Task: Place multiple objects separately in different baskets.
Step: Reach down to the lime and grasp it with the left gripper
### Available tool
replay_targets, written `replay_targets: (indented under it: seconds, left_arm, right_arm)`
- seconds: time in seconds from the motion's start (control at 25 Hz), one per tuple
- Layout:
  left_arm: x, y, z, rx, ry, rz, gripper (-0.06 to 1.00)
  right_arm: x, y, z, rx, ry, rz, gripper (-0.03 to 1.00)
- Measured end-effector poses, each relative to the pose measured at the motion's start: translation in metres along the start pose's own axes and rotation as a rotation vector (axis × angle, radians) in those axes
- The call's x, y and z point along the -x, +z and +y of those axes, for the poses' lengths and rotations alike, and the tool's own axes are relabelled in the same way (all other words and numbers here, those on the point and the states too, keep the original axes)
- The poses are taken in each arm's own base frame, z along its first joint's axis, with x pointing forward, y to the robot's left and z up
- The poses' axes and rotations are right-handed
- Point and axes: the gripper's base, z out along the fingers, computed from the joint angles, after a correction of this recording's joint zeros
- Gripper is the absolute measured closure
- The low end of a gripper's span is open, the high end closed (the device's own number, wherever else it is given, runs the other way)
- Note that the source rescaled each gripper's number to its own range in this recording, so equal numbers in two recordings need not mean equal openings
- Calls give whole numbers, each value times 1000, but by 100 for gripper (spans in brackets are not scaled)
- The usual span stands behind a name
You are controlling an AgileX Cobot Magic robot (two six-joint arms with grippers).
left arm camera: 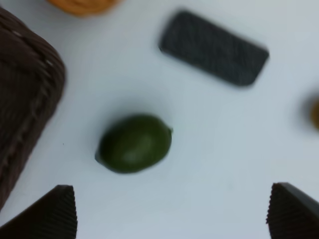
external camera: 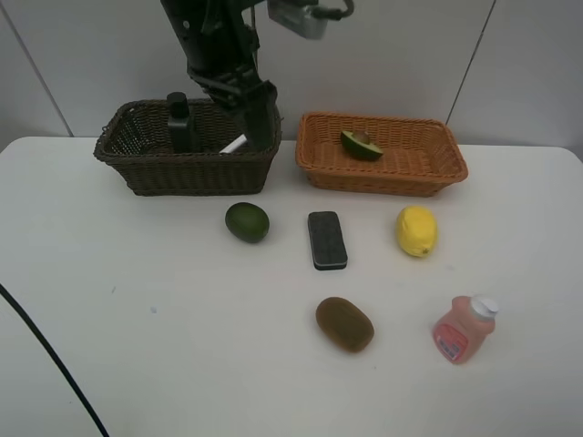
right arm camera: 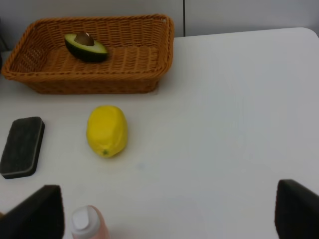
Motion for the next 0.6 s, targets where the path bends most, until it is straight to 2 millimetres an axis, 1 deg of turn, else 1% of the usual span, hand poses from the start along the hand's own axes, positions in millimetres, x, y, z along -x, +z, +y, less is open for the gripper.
replay_targets:
  seconds: [0.08, 0.16, 0.36, 0.6]
  left_arm:
    - [-9, 19, -2, -41, 84, 60, -6]
    - [-16, 37, -3, -69, 121, 96, -6]
    - [-11, 73, 7, -33, 173, 59, -6]
    - [-9, 104, 15, -25, 208, 58, -6]
  right_arm:
    - [0, 0, 0, 0, 0, 0, -3]
    - [0, 0, 0, 0, 0, 0, -3]
    - [0, 0, 0, 0, 0, 0, -3]
    - [0, 0, 0, 0, 0, 0, -3]
